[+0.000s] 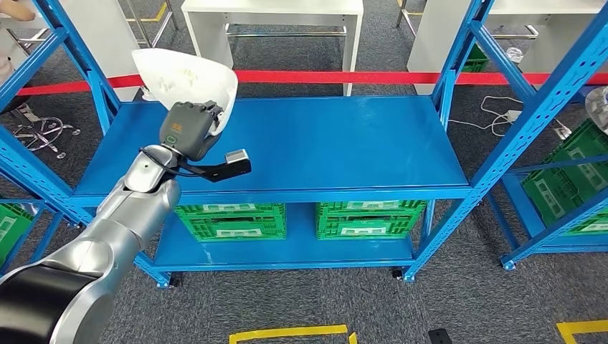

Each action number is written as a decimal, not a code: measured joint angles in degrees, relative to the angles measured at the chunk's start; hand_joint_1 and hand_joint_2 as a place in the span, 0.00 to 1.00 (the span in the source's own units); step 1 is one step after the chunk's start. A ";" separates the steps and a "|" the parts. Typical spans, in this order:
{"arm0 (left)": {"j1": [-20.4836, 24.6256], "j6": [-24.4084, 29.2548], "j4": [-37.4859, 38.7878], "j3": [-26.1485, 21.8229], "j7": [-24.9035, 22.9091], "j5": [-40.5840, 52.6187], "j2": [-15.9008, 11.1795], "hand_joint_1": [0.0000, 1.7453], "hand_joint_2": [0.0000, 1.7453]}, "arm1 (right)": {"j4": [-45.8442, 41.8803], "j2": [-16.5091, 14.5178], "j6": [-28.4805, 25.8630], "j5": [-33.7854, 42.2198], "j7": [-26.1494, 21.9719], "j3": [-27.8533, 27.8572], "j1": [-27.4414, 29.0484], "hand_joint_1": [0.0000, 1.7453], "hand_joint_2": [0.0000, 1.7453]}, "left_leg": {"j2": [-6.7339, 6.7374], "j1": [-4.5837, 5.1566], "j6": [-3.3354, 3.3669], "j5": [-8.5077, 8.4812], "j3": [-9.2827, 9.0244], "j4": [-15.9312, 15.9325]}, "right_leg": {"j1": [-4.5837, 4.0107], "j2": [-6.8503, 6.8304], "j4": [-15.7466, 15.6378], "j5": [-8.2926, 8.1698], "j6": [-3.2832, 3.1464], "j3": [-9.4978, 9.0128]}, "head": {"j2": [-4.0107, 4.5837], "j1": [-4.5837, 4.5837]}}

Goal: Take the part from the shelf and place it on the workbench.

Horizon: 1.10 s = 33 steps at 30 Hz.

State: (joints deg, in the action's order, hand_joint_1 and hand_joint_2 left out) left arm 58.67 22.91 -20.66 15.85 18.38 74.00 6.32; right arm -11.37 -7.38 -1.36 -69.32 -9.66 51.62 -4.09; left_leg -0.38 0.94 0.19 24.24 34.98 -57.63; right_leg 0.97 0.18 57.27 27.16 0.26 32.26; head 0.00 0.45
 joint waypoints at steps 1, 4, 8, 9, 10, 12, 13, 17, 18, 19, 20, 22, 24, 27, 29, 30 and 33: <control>0.75 -0.44 -0.33 -0.01 0.36 -0.17 0.34 1.00 1.00 | 0.00 0.00 -0.02 0.16 -0.08 0.16 0.01 0.00 0.00 | 0.00 0.06 0.13 0.00 0.01 -0.02 | 0.05 0.00 -0.06 -0.04 0.17 -0.03 | 0.00 0.00; 2.83 -1.41 -1.34 -0.02 0.75 -0.49 1.45 1.00 1.00 | 0.00 0.01 -0.02 0.38 -0.20 0.64 0.00 0.00 0.00 | 0.11 -0.32 0.83 -0.53 -0.41 0.83 | 0.01 0.01 1.20 0.91 0.61 0.42 | 0.00 -0.04; 4.38 -2.02 -1.81 -0.02 1.27 -1.03 2.52 1.00 1.00 | 0.00 0.09 -0.02 0.40 -0.32 0.94 0.05 0.00 0.00 | 0.31 -0.56 1.26 -0.79 -0.46 1.12 | 0.10 0.01 14.77 7.13 0.97 7.13 | 0.00 -0.24; 4.40 -2.13 -1.84 -0.02 1.64 -1.22 2.64 1.00 1.00 | 0.00 0.12 -0.02 0.38 -0.32 0.99 0.07 0.00 0.00 | 0.33 -0.58 1.23 -0.78 -0.36 0.95 | 0.16 0.00 16.67 7.30 1.07 8.22 | 0.00 -0.24; 4.42 -2.24 -1.94 -0.02 2.00 -1.47 2.74 1.00 1.00 | 0.00 0.16 -0.02 0.35 -0.32 1.01 0.08 0.00 0.00 | 0.34 -0.66 1.13 -0.73 -0.21 0.69 | 0.27 -0.01 16.17 6.33 1.17 8.14 | 0.00 -0.24; 4.65 -2.57 -2.34 -0.02 2.35 -1.93 2.93 1.00 1.00 | 0.00 0.32 -0.02 0.28 -0.30 1.02 0.02 0.00 0.00 | 0.31 -0.88 0.63 -0.45 0.26 -0.27 | 0.66 -0.10 9.29 2.64 1.40 5.01 | 0.00 -0.25; 4.89 -2.79 -2.60 -0.02 2.35 -2.12 3.01 1.00 1.00 | 0.00 0.37 -0.01 0.24 -0.29 1.02 -0.04 0.00 0.00 | 0.26 -0.88 0.21 -0.26 0.61 -0.88 | 0.70 -0.03 5.88 1.21 1.40 3.44 | 0.00 -0.29; 5.62 -4.07 -3.34 0.01 2.16 -2.66 3.07 1.00 1.00 | 0.02 0.42 0.08 -0.13 -0.05 1.02 -0.19 0.00 0.00 | -0.03 -0.74 -1.38 -0.48 1.45 -1.64 | 0.54 0.29 3.28 -0.16 -0.27 2.81 | 0.00 -0.20; 5.64 -4.22 -3.46 0.02 2.13 -2.78 2.98 1.00 1.00 | 0.02 0.43 0.08 -0.19 -0.02 1.02 -0.18 0.00 0.00 | -0.02 -0.81 -1.73 -0.35 1.63 -1.75 | 0.56 0.25 3.22 -0.43 -0.74 3.01 | 0.00 -0.21; 5.65 -4.34 -3.58 0.02 2.11 -2.89 2.87 1.00 1.00 | 0.02 0.43 0.08 -0.21 0.01 1.02 -0.18 0.00 0.00 | 0.02 -0.88 -2.07 0.44 2.01 -2.49 | 0.60 0.21 3.12 -0.75 -1.22 3.23 | 0.00 -0.15; 5.67 -4.37 -3.67 0.02 2.10 -2.97 2.77 1.00 1.00 | 0.02 0.43 0.09 -0.24 0.02 1.02 -0.18 0.00 0.00 | 0.05 -0.97 -2.36 2.00 2.73 -4.25 | 0.69 0.16 3.02 -1.10 -1.63 3.51 | 0.00 -0.08; 5.68 -4.41 -3.81 0.02 2.10 -3.05 2.65 1.00 1.00 | 0.02 0.44 0.09 -0.25 0.03 1.02 -0.18 0.00 0.00 | 0.11 -1.09 -2.86 6.78 5.14 -11.16 | 0.65 0.11 2.98 -1.81 -2.08 4.37 | 0.00 0.07; 5.58 -4.44 -3.85 0.03 2.10 -3.07 2.58 1.00 1.00 | 0.02 0.46 0.08 -0.26 0.04 1.02 -0.17 0.00 0.00 | 0.11 -1.13 -3.00 9.99 6.66 -17.22 | 0.51 0.10 3.01 -2.63 -2.19 5.47 | 0.00 0.08; 5.52 -4.68 -3.96 0.05 2.08 -3.15 2.55 1.00 1.00 | 0.02 0.47 0.07 -0.30 -0.07 1.02 -0.18 0.00 0.00 | 0.10 -0.92 -2.11 8.09 1.23 -11.22 | 0.21 0.10 3.03 -3.96 -2.12 6.94 | 0.00 0.08; 5.57 -4.75 -4.26 0.08 2.05 -3.29 2.55 1.00 1.00 | 0.02 0.33 0.08 -0.38 -0.16 1.02 -0.20 0.00 0.00 | 0.16 -0.46 -1.11 6.50 -3.51 -3.65 | 0.16 0.07 2.87 -4.85 -1.74 7.43 | 0.00 0.10; 5.63 -4.75 -4.38 0.09 2.00 -3.34 2.54 1.00 1.00 | 0.02 0.29 0.09 -0.44 -0.17 1.02 -0.22 0.00 0.00 | 0.17 -0.17 -0.71 6.12 -4.51 -1.73 | 0.25 0.04 2.73 -5.27 -1.39 7.49 | 0.00 0.22; 5.75 -4.84 -4.45 0.13 1.94 -3.47 2.47 1.00 1.00 | 0.02 0.31 0.14 -0.55 -0.09 1.02 -0.31 0.00 0.00 | 0.24 0.17 0.12 4.68 -4.32 -0.68 | 0.58 0.02 1.90 -6.52 -0.14 7.45 | 0.00 0.58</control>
State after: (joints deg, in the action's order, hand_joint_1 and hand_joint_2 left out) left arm 64.42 18.07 -25.11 15.98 20.32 70.52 8.80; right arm -11.34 -7.07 -1.22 -69.87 -9.75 52.63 -4.41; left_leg -0.15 1.11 0.31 28.92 30.66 -58.30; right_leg 1.55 0.20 59.18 20.64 0.11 39.71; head 0.00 1.03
